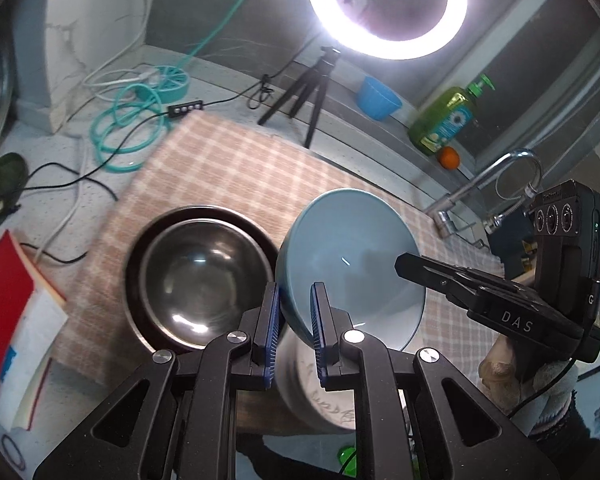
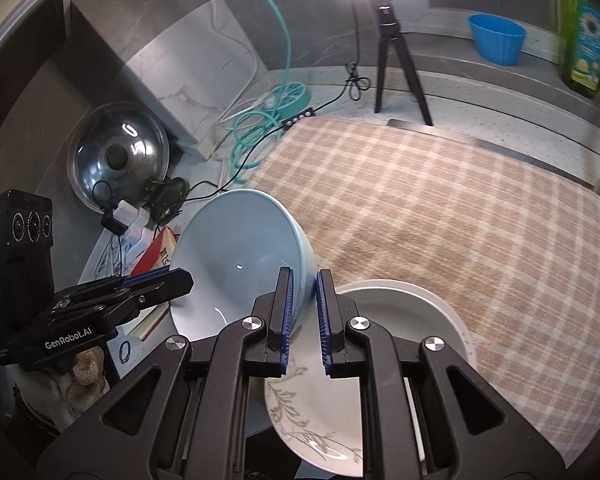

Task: Organize plates and bowls
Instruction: 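Lift the pale bowl and carry it over the nested steel bowls, then lower the pale bowl into the red-bottomed bowl and open both grippers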

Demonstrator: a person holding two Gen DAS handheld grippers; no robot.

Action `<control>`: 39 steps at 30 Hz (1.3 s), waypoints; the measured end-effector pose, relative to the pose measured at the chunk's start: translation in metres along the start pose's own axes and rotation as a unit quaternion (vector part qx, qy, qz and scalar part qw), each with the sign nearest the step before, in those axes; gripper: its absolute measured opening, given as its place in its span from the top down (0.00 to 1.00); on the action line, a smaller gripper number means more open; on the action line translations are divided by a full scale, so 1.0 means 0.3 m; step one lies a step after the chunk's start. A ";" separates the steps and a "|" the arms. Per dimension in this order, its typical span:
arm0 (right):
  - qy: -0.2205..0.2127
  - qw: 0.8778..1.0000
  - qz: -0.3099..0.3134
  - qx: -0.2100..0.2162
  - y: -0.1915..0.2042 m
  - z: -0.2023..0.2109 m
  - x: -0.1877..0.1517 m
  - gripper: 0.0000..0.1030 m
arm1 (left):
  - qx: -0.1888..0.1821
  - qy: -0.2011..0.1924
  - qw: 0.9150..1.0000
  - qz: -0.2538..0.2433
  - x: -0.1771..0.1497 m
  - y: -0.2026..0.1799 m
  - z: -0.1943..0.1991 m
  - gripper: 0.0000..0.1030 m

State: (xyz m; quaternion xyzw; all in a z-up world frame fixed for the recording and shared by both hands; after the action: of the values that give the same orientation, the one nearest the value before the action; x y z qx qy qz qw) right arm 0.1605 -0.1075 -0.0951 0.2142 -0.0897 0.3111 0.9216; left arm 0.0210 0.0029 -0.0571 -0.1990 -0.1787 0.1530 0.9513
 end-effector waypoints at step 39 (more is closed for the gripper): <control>0.085 0.995 0.042 -0.032 0.157 -0.341 0.102 0.88 | 0.032 0.036 0.998 0.051 0.012 0.276 -0.059 0.87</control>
State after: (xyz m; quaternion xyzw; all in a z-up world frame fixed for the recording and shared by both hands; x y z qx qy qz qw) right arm 0.1591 -0.0113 -0.1613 0.1531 -0.0301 0.3633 0.9185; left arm 0.0130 0.0708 -0.1072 -0.1824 -0.1287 0.1994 0.9541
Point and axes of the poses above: each gripper's, at about its wrist camera, not at the fingertips, and z roughly against the way its jaws point, y to its left, x to its top, the point moved 2 cm from there along -z, roughly the way its jaws point, and after that the axes turned 13 degrees about y, right-handed, at the moved point
